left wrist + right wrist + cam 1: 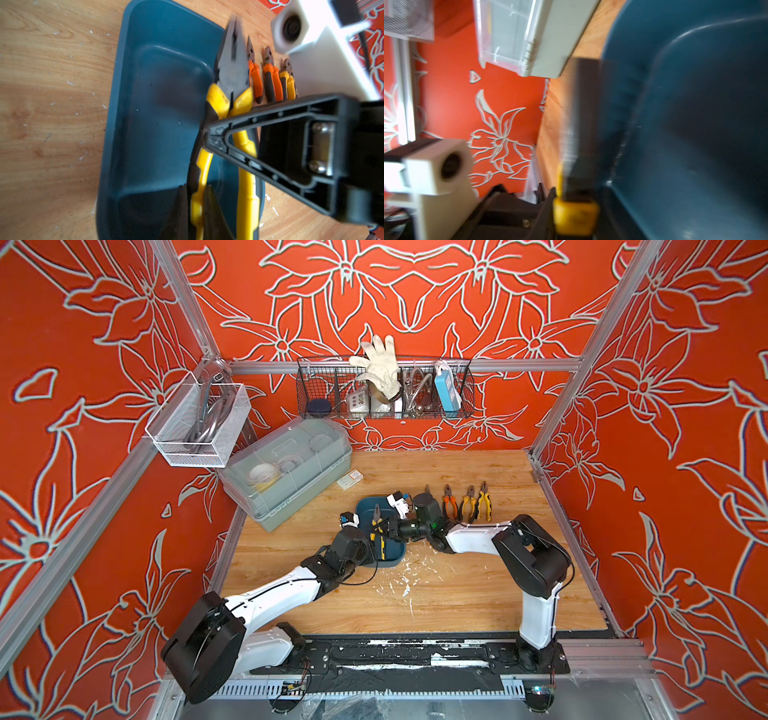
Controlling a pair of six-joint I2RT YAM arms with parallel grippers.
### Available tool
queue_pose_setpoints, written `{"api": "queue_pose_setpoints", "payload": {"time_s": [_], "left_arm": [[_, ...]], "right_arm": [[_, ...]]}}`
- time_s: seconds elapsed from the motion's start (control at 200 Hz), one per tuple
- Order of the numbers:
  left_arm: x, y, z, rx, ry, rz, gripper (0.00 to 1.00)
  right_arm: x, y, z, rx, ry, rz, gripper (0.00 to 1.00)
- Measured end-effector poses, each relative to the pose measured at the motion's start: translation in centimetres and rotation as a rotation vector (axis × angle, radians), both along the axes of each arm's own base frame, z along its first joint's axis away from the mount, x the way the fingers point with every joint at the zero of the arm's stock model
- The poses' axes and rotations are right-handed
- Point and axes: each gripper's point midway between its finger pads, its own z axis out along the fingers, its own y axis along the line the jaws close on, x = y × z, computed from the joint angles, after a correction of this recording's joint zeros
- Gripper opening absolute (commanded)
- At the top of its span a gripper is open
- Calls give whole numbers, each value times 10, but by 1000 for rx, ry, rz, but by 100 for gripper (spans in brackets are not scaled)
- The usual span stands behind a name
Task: Take the pliers out of the storage box
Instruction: Place the pliers at the center of the board.
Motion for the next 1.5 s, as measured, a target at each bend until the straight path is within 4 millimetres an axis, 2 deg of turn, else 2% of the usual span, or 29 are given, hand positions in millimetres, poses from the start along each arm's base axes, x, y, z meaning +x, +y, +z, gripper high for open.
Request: {"api": "queue_pose_setpoints", "payload": {"time_s": [0.04,0.13,0.165,0.235,0.275,0.35,0.43,0.581,0.666,0.751,0.836,0.961,1.086,1.171,1.291,1.341,1.381,1.501], "left_arm": [[0,0,1,-1,-2,0,0],[0,1,1,1,-4,4,0],[1,1,1,3,-6,6,8],[1,3,3,6,-10,9,43],[1,3,5,6,-19,13,57],[3,7,18,-11,-57,35,70],[5,12,33,-33,-98,70,75],[6,26,51,-36,-160,137,77],[7,33,52,-22,-165,169,77],[7,38,49,-3,-157,187,77],[7,41,43,17,-145,199,77],[8,43,35,40,-123,204,76],[8,42,27,54,-104,200,76],[8,40,22,61,-86,191,75],[11,34,16,69,-60,176,74],[13,32,15,72,-53,172,74],[14,30,15,72,-47,168,74],[18,25,16,69,-38,155,73]], "right_arm": [[0,1,2,6,-7,3,0],[-1,2,2,8,-9,11,0],[-2,2,3,9,-12,15,0],[-2,2,3,13,-21,22,0],[-3,2,3,11,-29,24,0],[-5,-1,-3,-1,-29,29,0],[-8,-3,-10,-15,-24,32,0],[-11,-12,-10,-28,-43,25,0],[-15,-20,-5,-34,-58,18,0],[-15,-36,9,-32,-82,-5,0],[-9,-59,29,-20,-122,-51,0],[9,-107,60,-63,-190,-172,0],[17,-158,70,-244,-296,-329,0],[12,-185,52,-363,-347,-410,0],[-11,-213,-16,-533,-272,-407,0],[-18,-217,-35,-575,-230,-384,0],[-21,-216,-43,-584,-208,-365,0],[-21,-203,-47,-547,-179,-312,0]]}}
